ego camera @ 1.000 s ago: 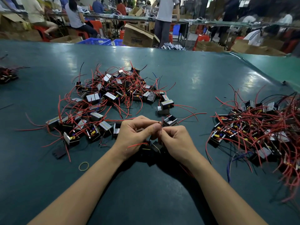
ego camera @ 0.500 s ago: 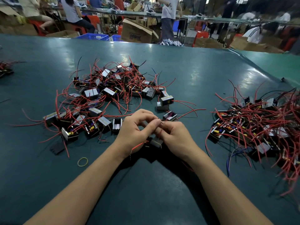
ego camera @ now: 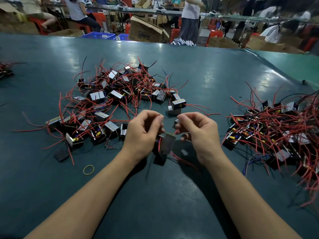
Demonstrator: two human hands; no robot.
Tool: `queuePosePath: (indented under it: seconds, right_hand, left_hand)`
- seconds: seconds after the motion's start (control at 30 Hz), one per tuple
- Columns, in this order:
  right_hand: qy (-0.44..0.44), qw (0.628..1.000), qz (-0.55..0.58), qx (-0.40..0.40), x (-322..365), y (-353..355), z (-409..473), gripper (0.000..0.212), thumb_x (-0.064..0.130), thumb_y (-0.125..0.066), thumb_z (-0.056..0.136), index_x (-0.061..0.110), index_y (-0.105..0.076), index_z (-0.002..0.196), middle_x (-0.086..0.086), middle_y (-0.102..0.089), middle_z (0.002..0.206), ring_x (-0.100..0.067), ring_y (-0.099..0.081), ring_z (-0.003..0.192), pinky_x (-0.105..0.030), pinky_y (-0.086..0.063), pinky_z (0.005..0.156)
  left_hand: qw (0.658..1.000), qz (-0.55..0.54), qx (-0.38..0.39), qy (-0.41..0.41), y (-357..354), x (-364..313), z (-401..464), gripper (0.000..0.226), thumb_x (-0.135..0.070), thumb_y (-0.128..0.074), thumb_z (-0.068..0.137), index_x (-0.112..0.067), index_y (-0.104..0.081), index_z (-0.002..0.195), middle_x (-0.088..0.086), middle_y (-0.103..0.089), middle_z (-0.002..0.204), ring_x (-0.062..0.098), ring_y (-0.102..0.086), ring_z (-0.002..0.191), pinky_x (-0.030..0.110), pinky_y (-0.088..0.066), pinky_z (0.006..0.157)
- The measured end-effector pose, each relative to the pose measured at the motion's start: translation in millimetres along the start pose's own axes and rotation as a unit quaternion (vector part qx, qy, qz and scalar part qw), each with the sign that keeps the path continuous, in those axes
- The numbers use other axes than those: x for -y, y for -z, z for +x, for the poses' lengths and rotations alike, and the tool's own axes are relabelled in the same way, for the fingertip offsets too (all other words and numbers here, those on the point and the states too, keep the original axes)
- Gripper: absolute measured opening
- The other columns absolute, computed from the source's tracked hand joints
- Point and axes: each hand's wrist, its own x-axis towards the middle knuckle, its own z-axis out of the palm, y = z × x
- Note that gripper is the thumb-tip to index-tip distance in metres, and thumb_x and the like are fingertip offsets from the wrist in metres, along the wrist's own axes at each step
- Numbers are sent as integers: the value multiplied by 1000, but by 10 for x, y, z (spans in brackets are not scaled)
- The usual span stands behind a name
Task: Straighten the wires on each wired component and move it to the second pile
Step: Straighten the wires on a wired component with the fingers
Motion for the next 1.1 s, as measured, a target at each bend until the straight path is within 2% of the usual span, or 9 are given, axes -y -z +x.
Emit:
queuePosePath:
  seconds: [0.07, 0.13, 0.23, 0.3, 0.4, 0.47, 0.67, 0.87, 1.1]
  right_hand:
    - [-46, 998, 46, 3, 33, 66, 26, 4, 11, -66, 90, 8, -68, 88, -4, -67, 64, -12, -64, 56, -19, -43, 44]
    - [-67, 996, 5, 59, 30, 56, -7, 12, 12, -68, 89, 10, -66, 101, 0, -66, 61, -11, -65, 59, -19, -43, 45]
    - [28, 962, -255, 93, -99, -43, -57, 46, 16, -76, 84, 18, -55, 125, 3, -66, 73, -14, -64, 67, -21, -50, 60]
    - [113, 933, -335, 66, -120, -68, -57, 50, 24, -79, 80, 23, -56, 125, 4, -65, 87, -11, -63, 77, -16, -47, 68]
    - [122, 973, -178, 76, -49, -51, -47, 17, 22, -75, 84, 27, -68, 99, 5, -70, 84, -8, -65, 78, -18, -48, 66]
    - [105, 986, -108, 75, -29, -24, -44, 7, 15, -68, 89, 22, -69, 89, 3, -71, 76, -11, -68, 73, -22, -51, 62]
    - [14, 995, -73, 60, -10, -38, -41, 12, 2, -68, 87, 13, -68, 83, -2, -71, 67, -14, -67, 61, -22, -51, 53]
    - [18, 996, -51, 75, 42, -21, -63, 7, 10, -69, 88, 17, -71, 85, -3, -72, 71, -16, -66, 63, -22, -50, 51]
    - [43, 993, -86, 65, 23, -31, -59, 25, 8, -64, 90, 28, -65, 77, 1, -67, 73, -13, -65, 59, -23, -47, 46]
  left_hand:
    - [996, -61, -48, 36, 16, -25, 41, 7, -7, -59, 95, -11, -61, 91, -2, -66, 69, 10, -67, 63, 19, -53, 63]
    - [994, -87, -48, 50, 14, -51, 46, 3, -6, -61, 94, -6, -63, 92, 1, -69, 70, 14, -69, 67, 22, -55, 66]
    - [990, -118, -27, 67, -3, -74, 16, 2, -4, -63, 91, -5, -65, 91, 0, -68, 68, 16, -69, 64, 25, -57, 64]
    - [992, -106, -22, 62, 10, -82, 9, 4, -4, -64, 91, -8, -66, 89, -2, -67, 66, 13, -67, 61, 24, -56, 60]
    - [999, -36, -9, 13, 30, -67, 12, 6, -5, -65, 90, -10, -66, 88, -5, -66, 66, 8, -63, 57, 22, -53, 60]
    - [1000, -10, 5, -4, 27, -62, -1, 4, -5, -66, 90, -9, -67, 89, -1, -65, 68, 8, -60, 55, 21, -52, 58]
    - [1000, -4, -11, -13, 21, -65, -6, 8, -6, -67, 90, -13, -68, 88, -1, -68, 71, 6, -61, 55, 19, -51, 56]
    - [1000, 3, 6, -22, 22, -75, -24, 7, -4, -68, 88, -10, -72, 90, 1, -70, 74, 5, -64, 61, 16, -51, 59]
    - [993, 75, 44, -86, 63, -55, -23, 10, -6, -71, 86, -7, -77, 95, -6, -71, 83, 3, -64, 74, 23, -52, 68]
